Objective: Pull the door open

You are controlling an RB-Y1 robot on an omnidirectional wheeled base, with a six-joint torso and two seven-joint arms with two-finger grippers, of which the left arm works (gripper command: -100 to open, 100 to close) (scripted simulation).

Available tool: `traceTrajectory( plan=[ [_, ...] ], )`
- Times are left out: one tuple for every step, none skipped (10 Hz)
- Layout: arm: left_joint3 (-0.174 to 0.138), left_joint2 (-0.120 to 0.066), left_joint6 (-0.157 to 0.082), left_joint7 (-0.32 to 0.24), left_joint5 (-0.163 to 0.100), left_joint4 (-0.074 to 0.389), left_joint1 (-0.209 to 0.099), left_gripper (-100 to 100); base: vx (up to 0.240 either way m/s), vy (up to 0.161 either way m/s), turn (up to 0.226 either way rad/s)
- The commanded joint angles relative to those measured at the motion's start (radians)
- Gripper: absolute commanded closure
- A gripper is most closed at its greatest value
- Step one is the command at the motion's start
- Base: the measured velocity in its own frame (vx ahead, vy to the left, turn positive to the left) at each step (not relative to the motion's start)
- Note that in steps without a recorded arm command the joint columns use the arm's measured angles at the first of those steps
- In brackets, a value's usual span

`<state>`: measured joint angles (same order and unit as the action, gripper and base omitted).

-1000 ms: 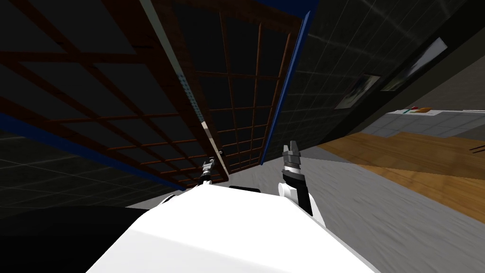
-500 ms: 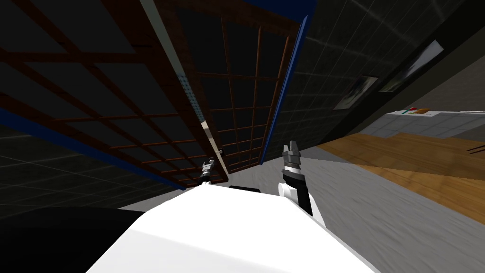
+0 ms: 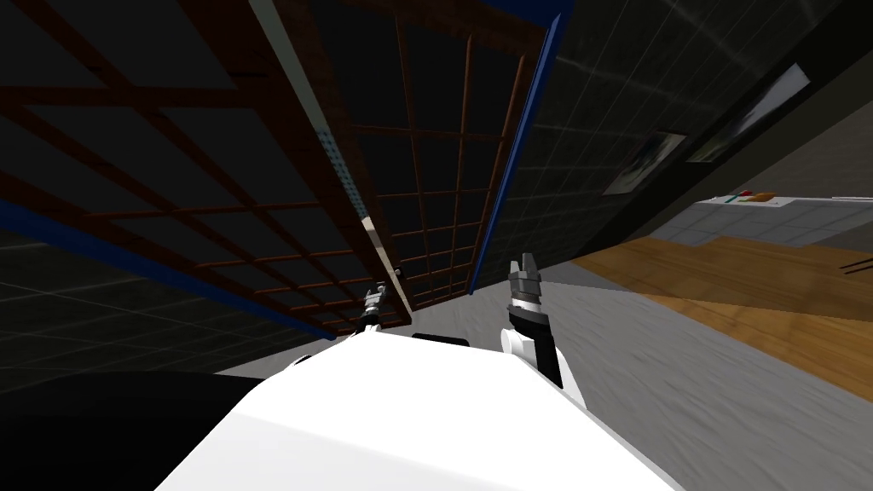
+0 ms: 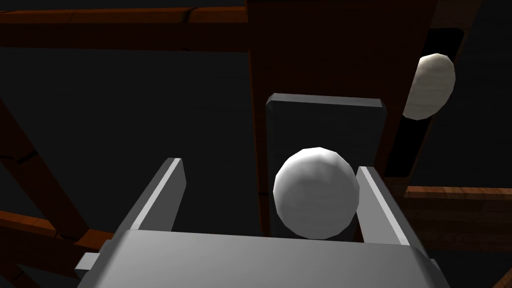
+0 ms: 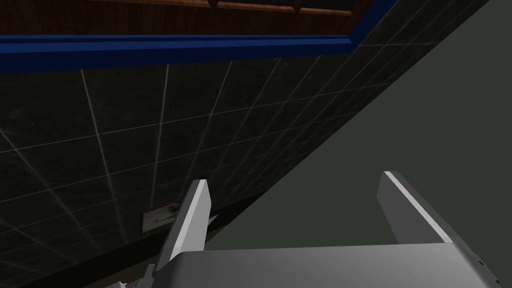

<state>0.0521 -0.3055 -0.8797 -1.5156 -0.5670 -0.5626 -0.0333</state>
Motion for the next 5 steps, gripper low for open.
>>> traceTrajectory(
  plan=[
    [0.005,-0.010,0.003,-0.008,0.002,0.012,0.019,100,-0.213,0.029,-0.060],
    [0.005,-0.010,0.003,-0.008,0.002,0.012,0.019,100,-0.133,0.013,0.002],
    [0.026,-0.020,-0.004,-0.029,0.015,0.007,0.027,100,-0.202,0.011,-0.084],
    [0.040,-0.026,-0.009,-0.042,0.023,0.002,0.030,100,-0.259,0.024,-0.119],
    [0.055,-0.032,-0.013,-0.056,0.032,-0.003,0.031,100,-0.225,0.053,-0.115]
  ],
)
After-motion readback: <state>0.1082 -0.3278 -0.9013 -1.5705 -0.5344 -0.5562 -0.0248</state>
